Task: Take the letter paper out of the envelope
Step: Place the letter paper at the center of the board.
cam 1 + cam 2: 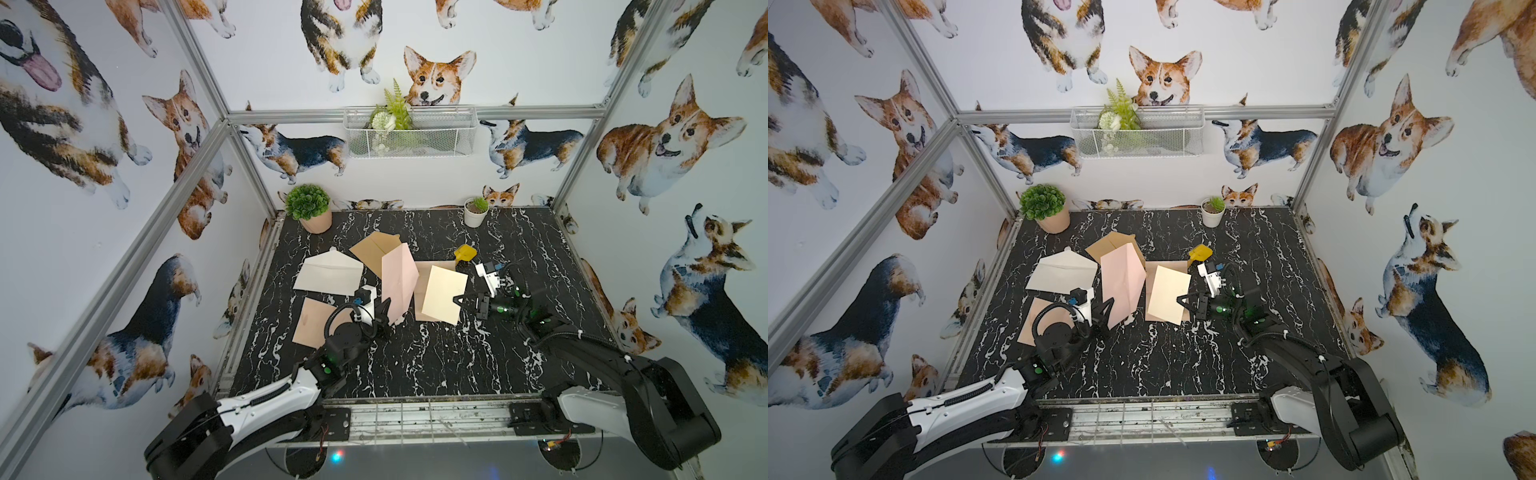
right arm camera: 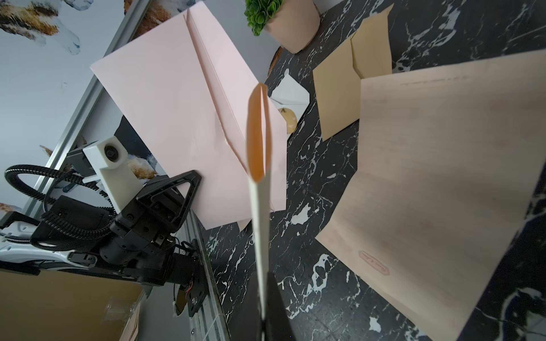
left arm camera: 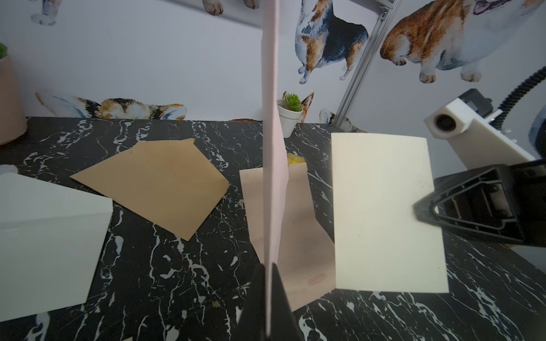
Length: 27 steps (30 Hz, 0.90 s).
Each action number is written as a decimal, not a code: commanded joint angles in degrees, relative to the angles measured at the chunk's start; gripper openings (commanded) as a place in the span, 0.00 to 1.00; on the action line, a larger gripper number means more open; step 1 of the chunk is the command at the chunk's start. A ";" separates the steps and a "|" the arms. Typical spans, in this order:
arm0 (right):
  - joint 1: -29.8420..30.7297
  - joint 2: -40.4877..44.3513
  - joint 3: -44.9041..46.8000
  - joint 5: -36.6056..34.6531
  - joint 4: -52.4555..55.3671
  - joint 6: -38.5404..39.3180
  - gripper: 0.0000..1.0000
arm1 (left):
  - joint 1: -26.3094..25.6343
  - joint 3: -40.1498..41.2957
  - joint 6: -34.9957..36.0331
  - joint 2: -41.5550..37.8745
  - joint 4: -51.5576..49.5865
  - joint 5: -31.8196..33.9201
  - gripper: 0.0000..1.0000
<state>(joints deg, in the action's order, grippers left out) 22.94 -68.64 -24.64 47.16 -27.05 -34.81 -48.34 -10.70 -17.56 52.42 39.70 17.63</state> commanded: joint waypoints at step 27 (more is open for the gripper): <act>19.16 -34.23 -12.44 -2.20 -8.90 -3.80 0.21 | 0.25 3.64 2.01 -11.20 -3.52 11.20 0.00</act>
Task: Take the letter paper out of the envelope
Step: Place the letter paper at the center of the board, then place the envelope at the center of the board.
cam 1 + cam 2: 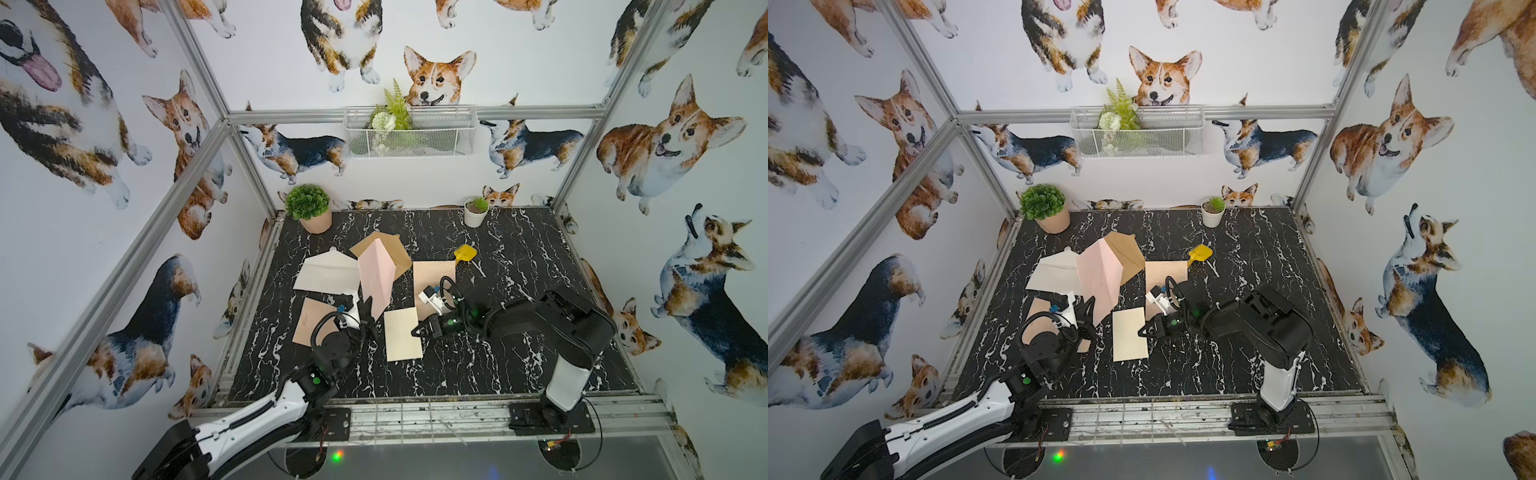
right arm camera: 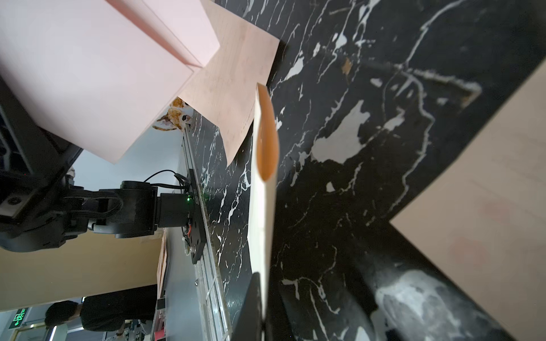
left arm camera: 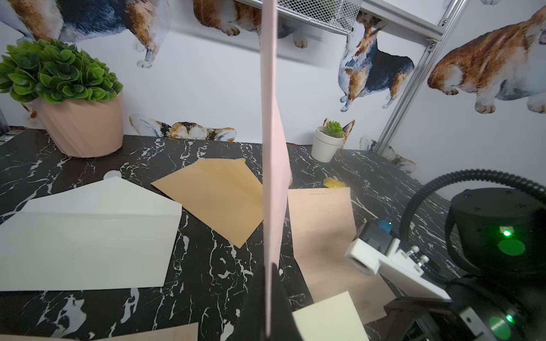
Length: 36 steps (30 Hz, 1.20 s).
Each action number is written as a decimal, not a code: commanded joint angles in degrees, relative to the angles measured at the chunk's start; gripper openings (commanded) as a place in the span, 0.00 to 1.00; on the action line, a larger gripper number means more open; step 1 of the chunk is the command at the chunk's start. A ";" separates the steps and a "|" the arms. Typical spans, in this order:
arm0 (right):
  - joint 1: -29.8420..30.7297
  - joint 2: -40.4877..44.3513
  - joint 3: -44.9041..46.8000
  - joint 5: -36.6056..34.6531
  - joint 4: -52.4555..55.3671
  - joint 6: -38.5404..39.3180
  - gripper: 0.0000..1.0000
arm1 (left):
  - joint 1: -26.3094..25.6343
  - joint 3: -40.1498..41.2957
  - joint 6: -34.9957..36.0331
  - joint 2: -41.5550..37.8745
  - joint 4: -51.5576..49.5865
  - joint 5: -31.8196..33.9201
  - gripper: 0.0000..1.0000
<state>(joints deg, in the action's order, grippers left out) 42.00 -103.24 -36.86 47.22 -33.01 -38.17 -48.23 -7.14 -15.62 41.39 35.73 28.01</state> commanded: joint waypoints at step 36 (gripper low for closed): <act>0.80 20.94 6.90 -24.62 1.68 11.40 0.52 | 0.15 -2.15 3.23 11.17 12.61 -22.91 0.00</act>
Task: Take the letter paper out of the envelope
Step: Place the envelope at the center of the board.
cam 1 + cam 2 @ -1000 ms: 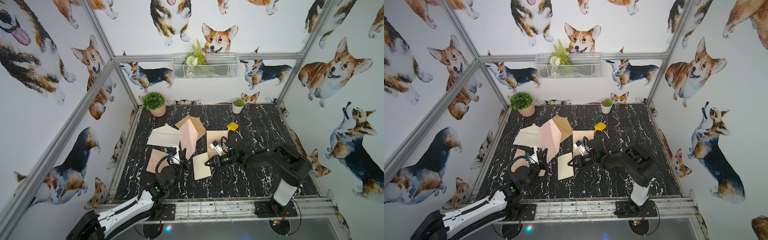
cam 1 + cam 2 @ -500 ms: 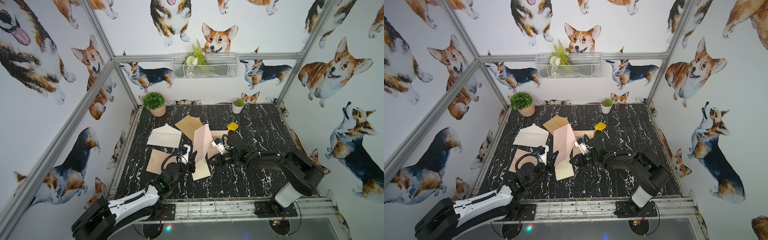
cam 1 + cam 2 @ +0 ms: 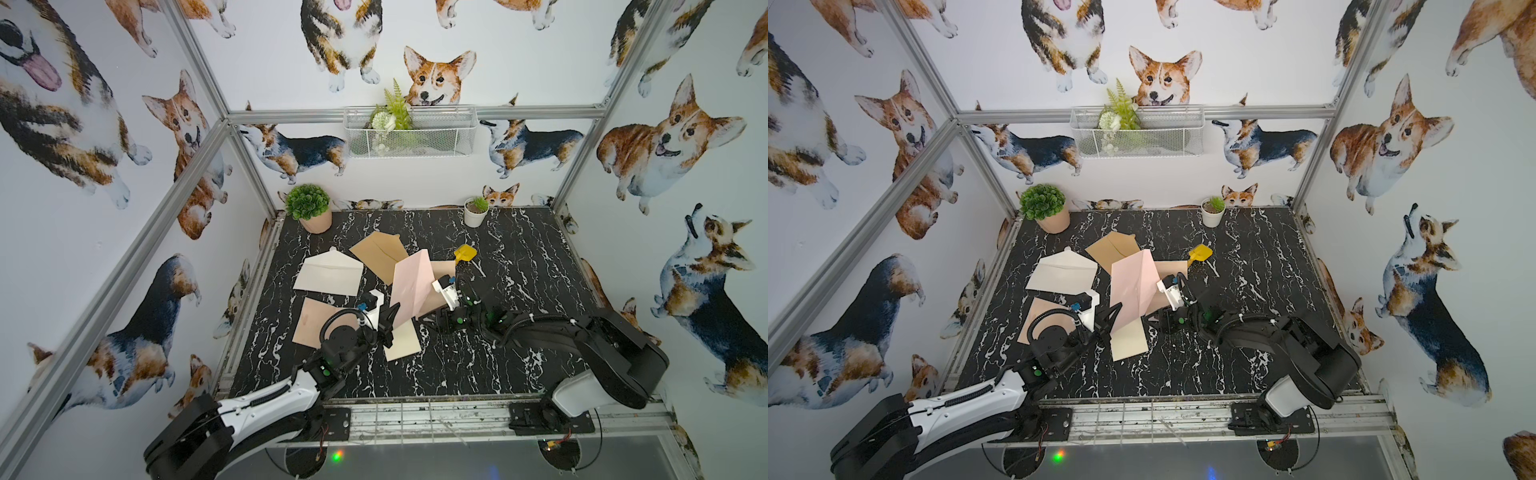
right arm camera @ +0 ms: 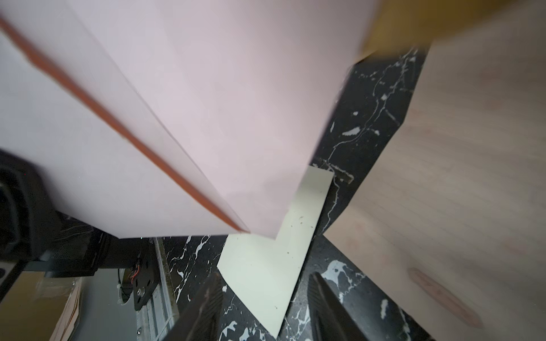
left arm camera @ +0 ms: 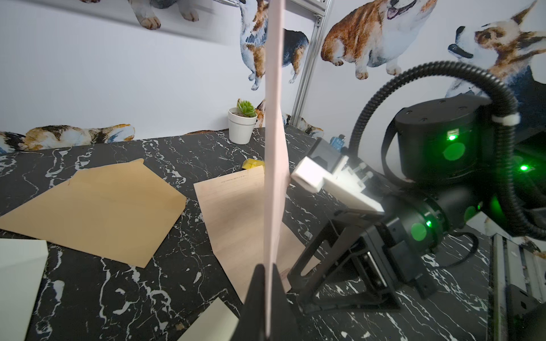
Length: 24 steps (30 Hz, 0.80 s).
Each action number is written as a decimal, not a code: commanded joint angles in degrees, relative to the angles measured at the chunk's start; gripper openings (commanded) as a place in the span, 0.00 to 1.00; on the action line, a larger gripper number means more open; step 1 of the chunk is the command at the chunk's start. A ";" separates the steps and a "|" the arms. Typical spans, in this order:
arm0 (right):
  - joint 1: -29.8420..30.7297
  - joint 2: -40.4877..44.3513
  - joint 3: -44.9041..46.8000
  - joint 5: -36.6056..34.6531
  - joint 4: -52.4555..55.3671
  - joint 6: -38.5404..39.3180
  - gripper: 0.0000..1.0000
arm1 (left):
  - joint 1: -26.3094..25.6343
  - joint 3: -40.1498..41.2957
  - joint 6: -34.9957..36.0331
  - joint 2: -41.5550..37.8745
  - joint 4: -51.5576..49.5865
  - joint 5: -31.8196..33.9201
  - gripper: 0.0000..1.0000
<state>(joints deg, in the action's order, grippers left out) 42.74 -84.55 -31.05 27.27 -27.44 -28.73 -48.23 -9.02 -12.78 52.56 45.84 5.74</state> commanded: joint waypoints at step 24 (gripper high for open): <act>0.07 12.98 10.20 -10.82 -14.43 3.95 0.56 | 0.11 0.22 -1.35 4.02 9.51 -7.93 0.00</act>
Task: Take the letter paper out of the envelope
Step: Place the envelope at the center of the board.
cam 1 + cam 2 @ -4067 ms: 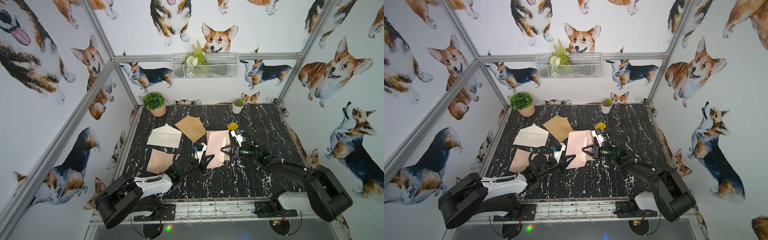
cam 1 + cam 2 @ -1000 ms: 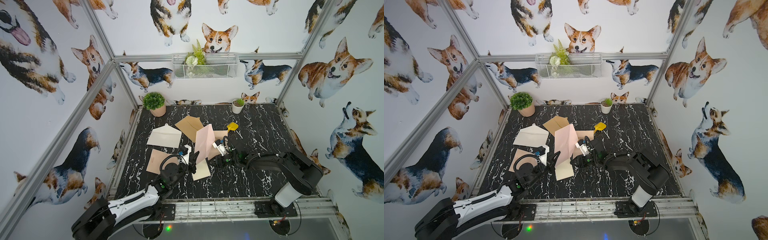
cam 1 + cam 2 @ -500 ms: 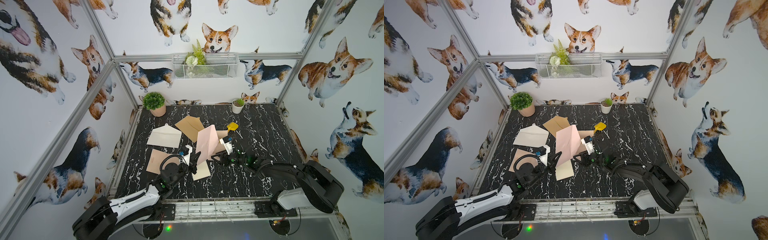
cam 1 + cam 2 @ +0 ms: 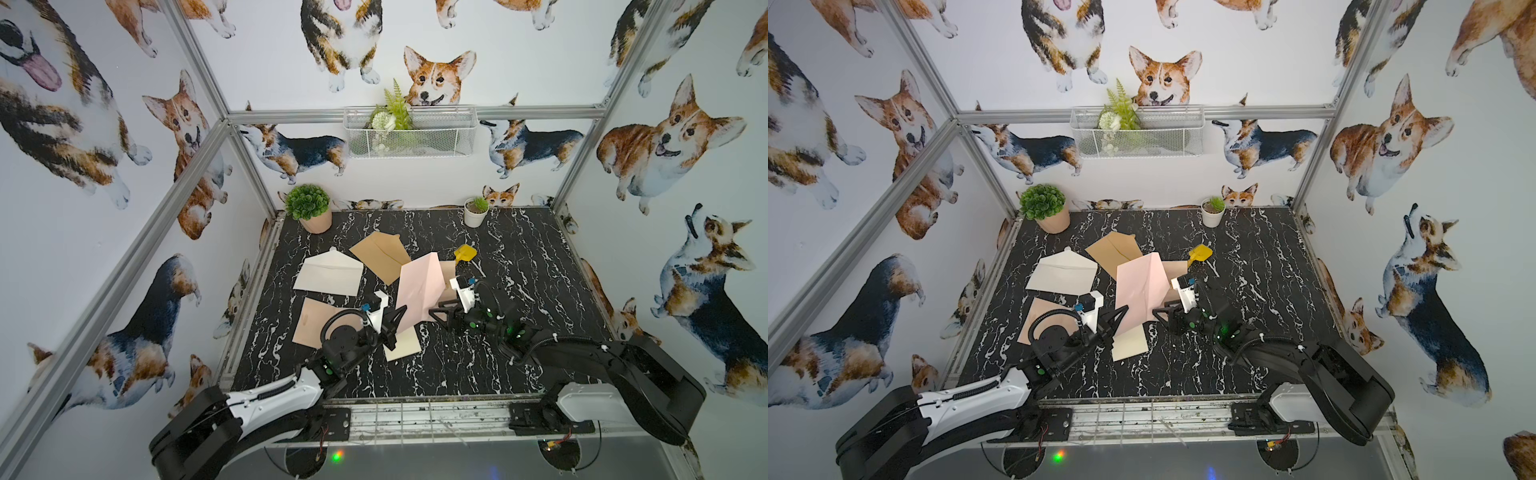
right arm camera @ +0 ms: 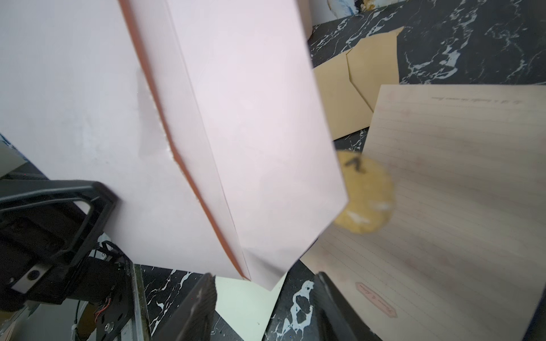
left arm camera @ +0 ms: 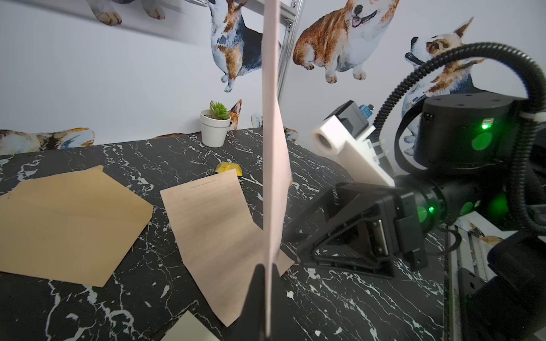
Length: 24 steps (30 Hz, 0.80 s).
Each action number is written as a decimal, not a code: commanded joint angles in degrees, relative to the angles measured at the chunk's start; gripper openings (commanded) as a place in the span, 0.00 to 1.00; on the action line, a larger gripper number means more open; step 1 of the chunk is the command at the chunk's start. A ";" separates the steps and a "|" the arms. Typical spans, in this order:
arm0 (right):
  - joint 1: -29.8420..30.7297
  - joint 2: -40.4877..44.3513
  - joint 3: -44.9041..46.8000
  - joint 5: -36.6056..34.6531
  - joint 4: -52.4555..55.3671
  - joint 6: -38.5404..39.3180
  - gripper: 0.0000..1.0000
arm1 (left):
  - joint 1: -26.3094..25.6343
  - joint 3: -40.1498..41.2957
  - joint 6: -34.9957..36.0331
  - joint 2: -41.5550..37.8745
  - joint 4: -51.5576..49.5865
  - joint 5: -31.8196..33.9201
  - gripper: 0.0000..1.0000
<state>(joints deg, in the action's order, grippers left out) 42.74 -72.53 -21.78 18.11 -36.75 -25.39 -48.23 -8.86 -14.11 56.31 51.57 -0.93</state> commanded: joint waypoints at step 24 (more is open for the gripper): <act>0.06 4.61 3.01 -1.36 -7.11 0.05 0.15 | 0.08 0.07 -2.77 3.41 7.98 -3.49 0.00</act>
<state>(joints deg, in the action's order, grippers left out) 42.74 -68.51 -18.98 16.67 -40.75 -25.50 -48.23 -8.95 -16.97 60.36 56.95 -5.19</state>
